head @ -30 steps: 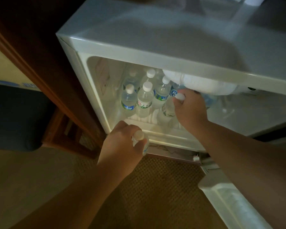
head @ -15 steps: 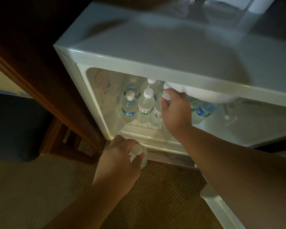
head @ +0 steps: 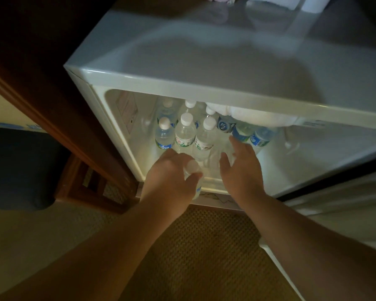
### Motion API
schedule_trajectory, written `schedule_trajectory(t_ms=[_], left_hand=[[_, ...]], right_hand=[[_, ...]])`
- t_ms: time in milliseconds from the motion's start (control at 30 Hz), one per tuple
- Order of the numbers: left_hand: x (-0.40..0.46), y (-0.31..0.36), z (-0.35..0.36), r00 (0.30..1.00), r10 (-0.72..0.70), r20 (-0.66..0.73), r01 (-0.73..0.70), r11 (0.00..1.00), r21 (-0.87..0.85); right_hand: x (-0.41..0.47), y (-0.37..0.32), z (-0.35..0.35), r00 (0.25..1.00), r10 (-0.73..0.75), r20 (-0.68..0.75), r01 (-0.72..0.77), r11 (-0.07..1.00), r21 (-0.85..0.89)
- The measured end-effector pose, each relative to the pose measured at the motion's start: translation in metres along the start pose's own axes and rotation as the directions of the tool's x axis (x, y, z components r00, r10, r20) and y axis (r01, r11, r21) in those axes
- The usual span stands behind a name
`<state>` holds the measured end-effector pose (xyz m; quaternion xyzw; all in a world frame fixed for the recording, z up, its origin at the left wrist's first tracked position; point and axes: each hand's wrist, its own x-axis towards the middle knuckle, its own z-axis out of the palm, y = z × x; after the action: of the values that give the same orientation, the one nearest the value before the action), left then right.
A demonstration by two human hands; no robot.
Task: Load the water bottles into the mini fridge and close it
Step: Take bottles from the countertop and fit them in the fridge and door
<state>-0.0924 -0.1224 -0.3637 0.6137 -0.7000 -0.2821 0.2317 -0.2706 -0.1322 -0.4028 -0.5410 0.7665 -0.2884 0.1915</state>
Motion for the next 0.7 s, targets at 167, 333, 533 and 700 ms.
schedule_trajectory(t_ms=[167,333,533,700], left_hand=[[0.032,0.027,0.023,0.998,-0.063,0.008,0.063,0.998,-0.015],[0.051,0.053,0.044,0.999,-0.049,0.013,0.050,0.997,-0.066],[0.076,0.071,0.062,0.999,0.003,0.052,-0.009,0.992,0.128],[0.092,0.078,0.073,0.998,0.027,0.065,-0.043,0.965,0.257]], right_hand=[[-0.058,0.016,-0.008,0.964,0.266,0.000,-0.266,0.963,0.033],[-0.087,0.028,-0.011,0.949,0.311,0.059,-0.312,0.950,0.023],[-0.087,0.038,-0.019,0.957,0.272,0.104,-0.267,0.962,-0.058],[-0.089,0.044,-0.024,0.954,0.266,0.136,-0.258,0.964,-0.070]])
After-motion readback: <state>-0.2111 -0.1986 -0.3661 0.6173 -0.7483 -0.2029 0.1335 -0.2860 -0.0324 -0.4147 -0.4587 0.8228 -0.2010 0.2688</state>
